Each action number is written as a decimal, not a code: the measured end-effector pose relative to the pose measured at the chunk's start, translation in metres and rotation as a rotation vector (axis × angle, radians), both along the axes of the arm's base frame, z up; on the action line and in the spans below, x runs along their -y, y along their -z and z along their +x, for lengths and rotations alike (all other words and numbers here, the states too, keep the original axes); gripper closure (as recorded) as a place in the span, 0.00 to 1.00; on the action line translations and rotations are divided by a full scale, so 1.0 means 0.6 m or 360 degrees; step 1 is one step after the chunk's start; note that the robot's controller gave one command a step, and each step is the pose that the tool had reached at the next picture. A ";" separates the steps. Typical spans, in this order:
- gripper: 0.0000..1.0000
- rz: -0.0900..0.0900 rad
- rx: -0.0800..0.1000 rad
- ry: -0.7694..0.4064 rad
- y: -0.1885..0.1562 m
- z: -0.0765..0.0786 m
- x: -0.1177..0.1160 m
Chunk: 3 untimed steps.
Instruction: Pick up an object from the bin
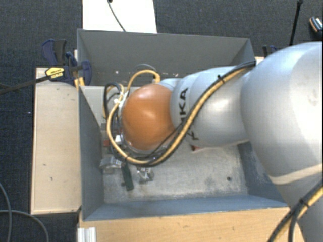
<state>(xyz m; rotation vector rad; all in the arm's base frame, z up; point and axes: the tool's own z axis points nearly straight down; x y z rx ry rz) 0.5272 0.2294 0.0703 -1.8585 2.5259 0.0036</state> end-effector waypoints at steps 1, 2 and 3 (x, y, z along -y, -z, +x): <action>1.00 -0.0001 -0.0002 0.0005 0.000 0.000 0.000; 1.00 0.0003 0.0004 0.0016 -0.013 0.001 -0.001; 1.00 0.0000 0.0010 0.0029 -0.145 0.005 -0.003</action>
Offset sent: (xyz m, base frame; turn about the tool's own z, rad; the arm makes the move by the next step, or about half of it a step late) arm 0.0000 0.0000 0.0000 0.0000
